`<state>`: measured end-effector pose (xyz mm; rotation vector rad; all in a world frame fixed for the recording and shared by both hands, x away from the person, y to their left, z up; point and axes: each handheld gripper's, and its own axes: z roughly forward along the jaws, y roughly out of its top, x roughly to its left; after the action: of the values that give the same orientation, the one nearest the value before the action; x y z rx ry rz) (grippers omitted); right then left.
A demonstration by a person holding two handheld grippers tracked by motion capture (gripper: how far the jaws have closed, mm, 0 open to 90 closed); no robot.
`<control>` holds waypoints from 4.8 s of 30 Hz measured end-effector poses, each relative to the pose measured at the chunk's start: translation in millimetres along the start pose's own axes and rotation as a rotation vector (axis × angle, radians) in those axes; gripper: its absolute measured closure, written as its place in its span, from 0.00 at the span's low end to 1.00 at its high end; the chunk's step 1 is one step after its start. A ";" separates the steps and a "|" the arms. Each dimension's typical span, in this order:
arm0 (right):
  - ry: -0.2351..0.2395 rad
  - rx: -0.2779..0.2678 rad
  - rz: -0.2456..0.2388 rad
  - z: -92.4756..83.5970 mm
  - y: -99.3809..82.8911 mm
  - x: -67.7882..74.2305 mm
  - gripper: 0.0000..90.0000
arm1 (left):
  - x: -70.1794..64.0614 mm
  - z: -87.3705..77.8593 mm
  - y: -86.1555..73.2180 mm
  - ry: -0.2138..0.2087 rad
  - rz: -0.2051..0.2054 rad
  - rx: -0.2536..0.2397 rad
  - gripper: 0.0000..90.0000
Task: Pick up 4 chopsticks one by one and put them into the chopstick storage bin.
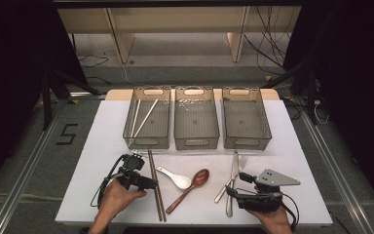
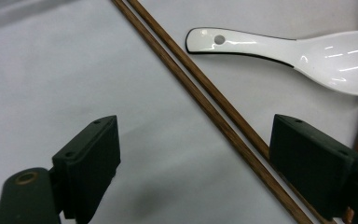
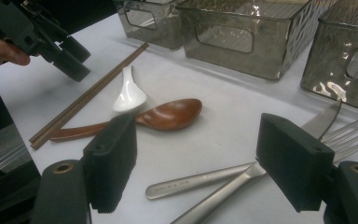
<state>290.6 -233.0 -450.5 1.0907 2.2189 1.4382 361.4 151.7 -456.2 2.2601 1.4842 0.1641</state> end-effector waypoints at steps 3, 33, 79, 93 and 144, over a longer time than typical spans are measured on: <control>0.000 0.000 -0.001 -0.1 0.0 0.1 0.33 | -1.0 1.2 -1.4 -0.003 0.007 0.012 0.19; 0.001 -0.001 -0.002 -0.6 0.2 0.3 0.33 | -15.8 13.9 -6.7 0.058 0.097 0.084 0.36; -0.004 0.001 -0.002 -1.6 0.1 0.3 0.33 | 9.2 1.7 -12.0 0.003 0.111 0.156 0.94; -0.004 -0.001 -0.003 -1.8 0.3 0.2 0.33 | 11.0 -7.0 -10.4 0.002 0.141 0.100 0.94; -0.003 -0.001 0.010 -0.7 -0.6 -0.7 0.33 | 40.6 -63.0 37.9 -0.105 0.088 -0.248 0.94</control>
<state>290.4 -234.2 -450.8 1.1044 2.2134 1.4400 390.0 193.5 -389.2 2.1005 1.2387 0.2379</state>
